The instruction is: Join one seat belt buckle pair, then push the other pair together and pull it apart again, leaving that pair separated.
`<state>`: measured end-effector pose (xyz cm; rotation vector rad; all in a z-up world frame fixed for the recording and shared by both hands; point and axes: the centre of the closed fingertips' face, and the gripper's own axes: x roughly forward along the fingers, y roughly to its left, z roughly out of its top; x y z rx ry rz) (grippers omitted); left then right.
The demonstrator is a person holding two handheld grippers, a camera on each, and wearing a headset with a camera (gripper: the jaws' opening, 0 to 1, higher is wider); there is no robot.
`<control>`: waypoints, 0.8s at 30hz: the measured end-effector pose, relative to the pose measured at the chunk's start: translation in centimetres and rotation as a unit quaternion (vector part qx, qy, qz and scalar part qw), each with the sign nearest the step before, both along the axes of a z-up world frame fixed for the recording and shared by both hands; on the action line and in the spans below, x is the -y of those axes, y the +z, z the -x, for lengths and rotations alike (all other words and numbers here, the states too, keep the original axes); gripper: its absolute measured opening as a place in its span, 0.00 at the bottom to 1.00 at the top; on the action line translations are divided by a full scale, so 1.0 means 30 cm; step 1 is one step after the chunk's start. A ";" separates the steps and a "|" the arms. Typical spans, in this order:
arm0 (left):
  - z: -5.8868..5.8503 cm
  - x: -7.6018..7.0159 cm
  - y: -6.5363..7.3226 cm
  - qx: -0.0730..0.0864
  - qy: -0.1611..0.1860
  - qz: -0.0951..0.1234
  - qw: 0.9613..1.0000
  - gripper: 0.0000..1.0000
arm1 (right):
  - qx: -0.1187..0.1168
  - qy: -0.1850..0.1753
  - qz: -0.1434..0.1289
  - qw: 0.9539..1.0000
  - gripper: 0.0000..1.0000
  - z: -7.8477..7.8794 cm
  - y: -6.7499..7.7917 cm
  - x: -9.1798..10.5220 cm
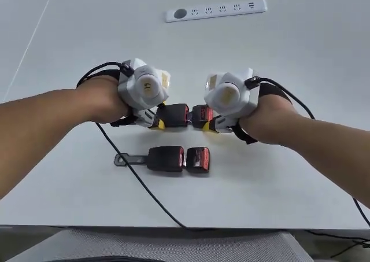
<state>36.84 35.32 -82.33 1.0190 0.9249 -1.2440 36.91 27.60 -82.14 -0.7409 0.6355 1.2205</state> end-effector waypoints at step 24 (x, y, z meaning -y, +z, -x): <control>-0.003 0.000 0.001 -0.008 0.001 0.001 1.000 0.31 | -0.008 -0.011 0.000 1.000 0.31 0.015 -0.002 0.219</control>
